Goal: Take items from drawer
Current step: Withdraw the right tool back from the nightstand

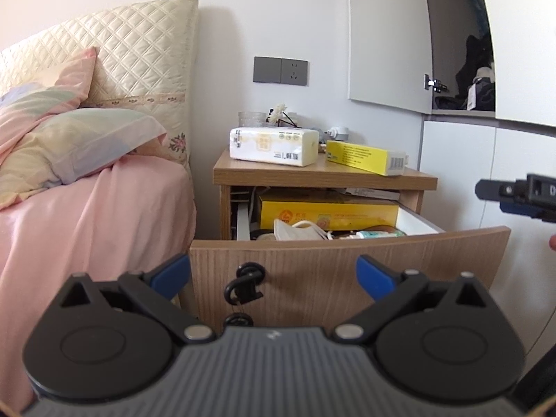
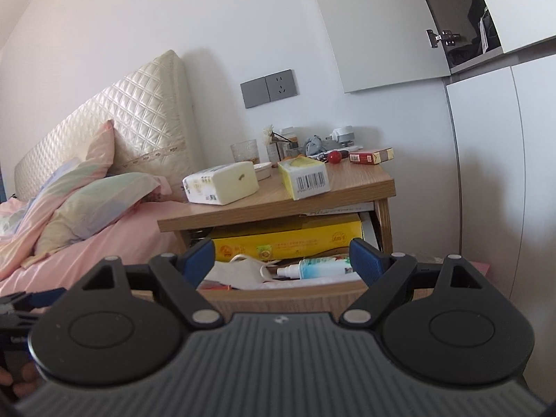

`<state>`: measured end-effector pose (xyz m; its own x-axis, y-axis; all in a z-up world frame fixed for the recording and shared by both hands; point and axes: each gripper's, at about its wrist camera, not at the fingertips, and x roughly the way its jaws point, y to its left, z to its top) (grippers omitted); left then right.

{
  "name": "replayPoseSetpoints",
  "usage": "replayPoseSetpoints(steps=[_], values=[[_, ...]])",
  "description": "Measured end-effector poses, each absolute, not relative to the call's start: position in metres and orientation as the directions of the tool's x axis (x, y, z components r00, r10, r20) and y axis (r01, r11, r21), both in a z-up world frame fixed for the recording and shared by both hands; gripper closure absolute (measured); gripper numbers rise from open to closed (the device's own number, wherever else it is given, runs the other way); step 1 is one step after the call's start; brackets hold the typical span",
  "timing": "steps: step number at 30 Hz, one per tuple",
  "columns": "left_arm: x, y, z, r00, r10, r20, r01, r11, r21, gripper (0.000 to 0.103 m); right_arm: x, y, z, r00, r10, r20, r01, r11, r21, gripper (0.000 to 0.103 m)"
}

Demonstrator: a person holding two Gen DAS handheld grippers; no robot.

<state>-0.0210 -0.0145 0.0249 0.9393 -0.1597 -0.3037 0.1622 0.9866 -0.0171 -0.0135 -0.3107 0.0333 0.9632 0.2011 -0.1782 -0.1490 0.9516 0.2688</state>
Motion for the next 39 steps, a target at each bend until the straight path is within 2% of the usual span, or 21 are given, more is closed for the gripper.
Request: replayPoseSetpoints(steps=[15, 27, 39], values=[[-0.021, -0.016, 0.024, 0.943, -0.144, -0.301, 0.152, 0.988, 0.001, 0.000, -0.039, -0.296, 0.022, 0.973, 0.176, -0.148, -0.151, 0.975, 0.164, 0.017], [-0.020, -0.016, 0.019, 0.943, -0.118, -0.310, 0.129, 0.992, 0.015, 0.000, -0.044, -0.298, 0.011, 0.980, 0.168, -0.106, -0.151, 0.977, 0.151, 0.017], [-0.018, -0.014, 0.016, 0.943, -0.097, -0.317, 0.111, 0.993, 0.028, 0.000, -0.040, -0.304, 0.003, 0.977, 0.185, -0.105, -0.167, 0.973, 0.159, 0.017]])
